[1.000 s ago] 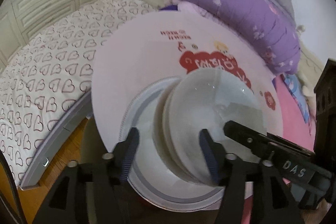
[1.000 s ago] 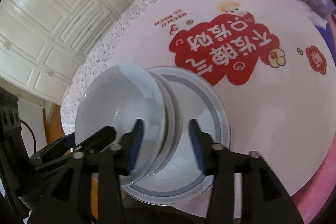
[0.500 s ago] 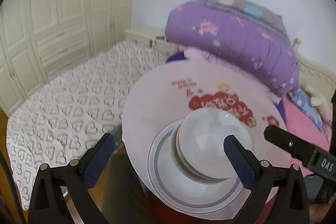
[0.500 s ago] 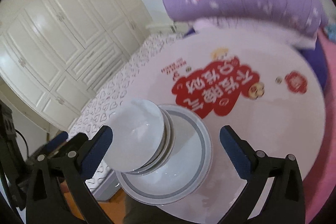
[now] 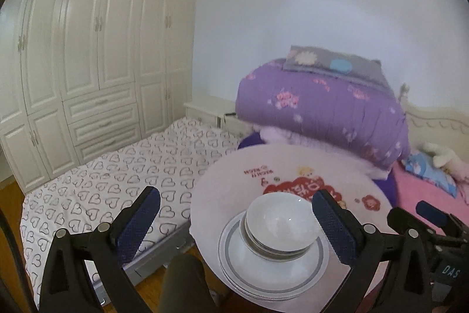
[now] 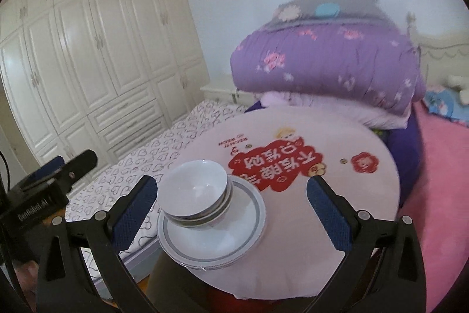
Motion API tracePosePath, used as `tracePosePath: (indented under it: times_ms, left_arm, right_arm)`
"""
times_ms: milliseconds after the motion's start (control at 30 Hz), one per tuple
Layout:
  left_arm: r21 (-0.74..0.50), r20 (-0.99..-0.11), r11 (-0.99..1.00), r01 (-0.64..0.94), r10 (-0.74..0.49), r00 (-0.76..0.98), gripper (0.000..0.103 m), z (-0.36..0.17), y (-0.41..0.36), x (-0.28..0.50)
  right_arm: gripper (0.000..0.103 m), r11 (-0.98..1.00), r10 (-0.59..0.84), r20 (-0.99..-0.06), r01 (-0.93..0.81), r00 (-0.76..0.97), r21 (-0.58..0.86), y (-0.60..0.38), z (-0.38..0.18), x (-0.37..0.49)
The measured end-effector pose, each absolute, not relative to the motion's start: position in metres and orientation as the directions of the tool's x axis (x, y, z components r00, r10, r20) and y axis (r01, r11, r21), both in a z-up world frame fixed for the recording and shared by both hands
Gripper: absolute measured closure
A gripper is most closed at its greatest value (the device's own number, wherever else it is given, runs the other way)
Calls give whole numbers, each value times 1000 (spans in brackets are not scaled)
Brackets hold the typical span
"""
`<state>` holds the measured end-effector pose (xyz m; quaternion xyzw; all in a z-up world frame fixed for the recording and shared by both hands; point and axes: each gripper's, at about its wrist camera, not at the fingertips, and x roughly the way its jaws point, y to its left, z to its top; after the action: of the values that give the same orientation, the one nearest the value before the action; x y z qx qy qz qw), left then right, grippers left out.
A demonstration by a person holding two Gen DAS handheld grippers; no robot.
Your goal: Organize plates and bowls
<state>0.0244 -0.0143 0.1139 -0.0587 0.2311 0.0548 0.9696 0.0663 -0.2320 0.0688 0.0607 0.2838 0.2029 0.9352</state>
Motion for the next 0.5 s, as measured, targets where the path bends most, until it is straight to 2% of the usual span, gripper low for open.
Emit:
tracePosePath:
  times_ms: [500]
  left_arm:
    - [-75, -390, 989, -124, 85, 917, 1, 112, -21, -71]
  right_arm:
    - [0, 941, 337, -411, -291, 847, 172, -244, 82, 7]
